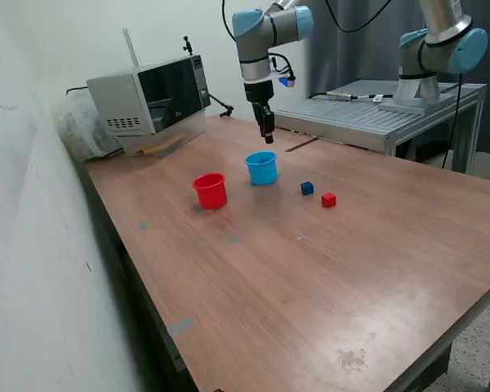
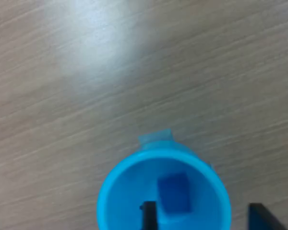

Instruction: Place red objects in the red bin, and blue objects in the blue bin.

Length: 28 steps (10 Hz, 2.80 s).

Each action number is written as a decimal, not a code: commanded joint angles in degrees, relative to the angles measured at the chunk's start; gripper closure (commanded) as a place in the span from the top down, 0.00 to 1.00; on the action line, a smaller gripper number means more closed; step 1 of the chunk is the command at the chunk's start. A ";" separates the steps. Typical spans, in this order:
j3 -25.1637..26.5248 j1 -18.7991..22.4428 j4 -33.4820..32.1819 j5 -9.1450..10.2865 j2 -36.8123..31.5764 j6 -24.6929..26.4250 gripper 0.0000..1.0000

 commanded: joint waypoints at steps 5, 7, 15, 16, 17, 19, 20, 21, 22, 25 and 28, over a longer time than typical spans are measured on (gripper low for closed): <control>0.15 0.74 0.24 0.10 -2.11 0.00 1.00; 0.41 4.59 0.15 0.10 -6.15 0.00 1.00; 8.06 24.73 -4.32 4.67 -10.83 0.52 1.00; 8.06 26.57 -5.72 4.59 -10.22 0.44 1.00; 7.97 27.20 -6.09 4.59 -8.82 0.70 1.00; 7.18 27.91 -7.31 4.58 -4.18 2.79 1.00; 7.01 27.91 -7.84 4.50 -2.32 2.98 1.00; 6.83 27.91 -8.28 4.50 -1.00 3.33 1.00; 6.74 27.91 -8.64 4.50 -0.03 4.47 1.00; 5.25 27.29 -8.64 4.41 2.09 6.94 1.00; 2.27 25.54 -8.55 4.32 6.30 7.12 1.00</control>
